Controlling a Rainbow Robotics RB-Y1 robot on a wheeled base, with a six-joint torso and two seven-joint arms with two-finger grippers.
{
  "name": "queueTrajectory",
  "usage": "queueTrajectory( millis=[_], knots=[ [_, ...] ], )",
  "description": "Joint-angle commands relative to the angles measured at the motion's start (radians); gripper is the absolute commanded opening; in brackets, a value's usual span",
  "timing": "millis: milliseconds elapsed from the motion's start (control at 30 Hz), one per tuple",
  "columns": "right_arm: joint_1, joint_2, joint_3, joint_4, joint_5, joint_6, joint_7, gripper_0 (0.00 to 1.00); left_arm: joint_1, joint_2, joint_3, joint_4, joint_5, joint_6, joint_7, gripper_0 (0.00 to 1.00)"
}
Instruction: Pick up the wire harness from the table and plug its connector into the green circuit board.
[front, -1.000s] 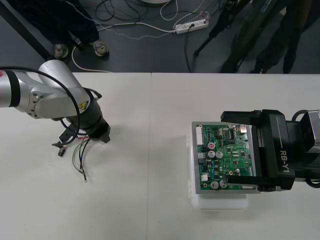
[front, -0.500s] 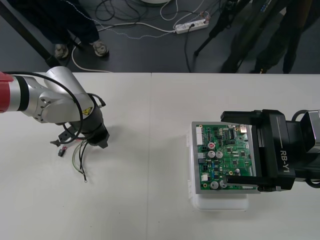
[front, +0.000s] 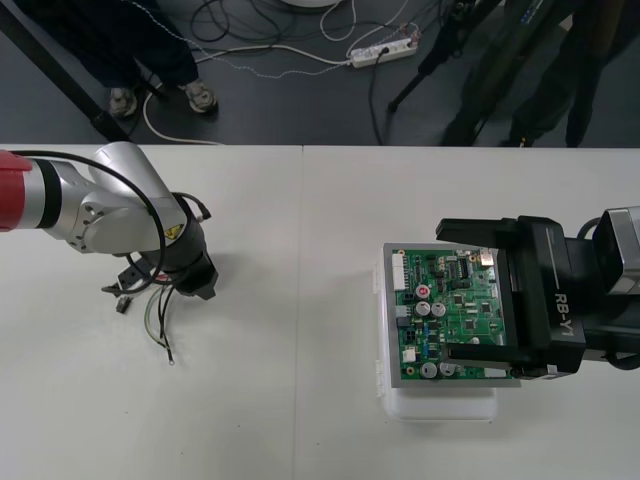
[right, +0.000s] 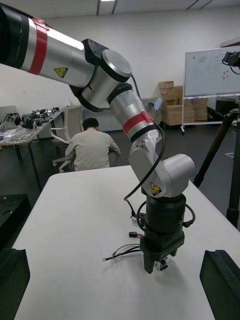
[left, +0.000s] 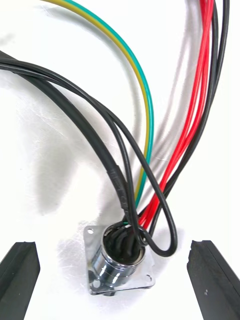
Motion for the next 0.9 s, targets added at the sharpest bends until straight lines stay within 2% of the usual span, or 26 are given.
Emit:
queueTrajectory(
  millis=[33, 900],
  knots=[
    [0.009, 0.003, 0.057, -0.011, -0.014, 0.039, -0.024, 1.00, -0.024, -0.028, -0.011, 0.034, -0.010, 0.055, -0.106, 0.87],
    [0.009, 0.003, 0.066, -0.010, -0.014, 0.058, -0.035, 1.00, -0.004, -0.039, -0.036, 0.057, -0.011, 0.057, -0.106, 0.81]
  ],
)
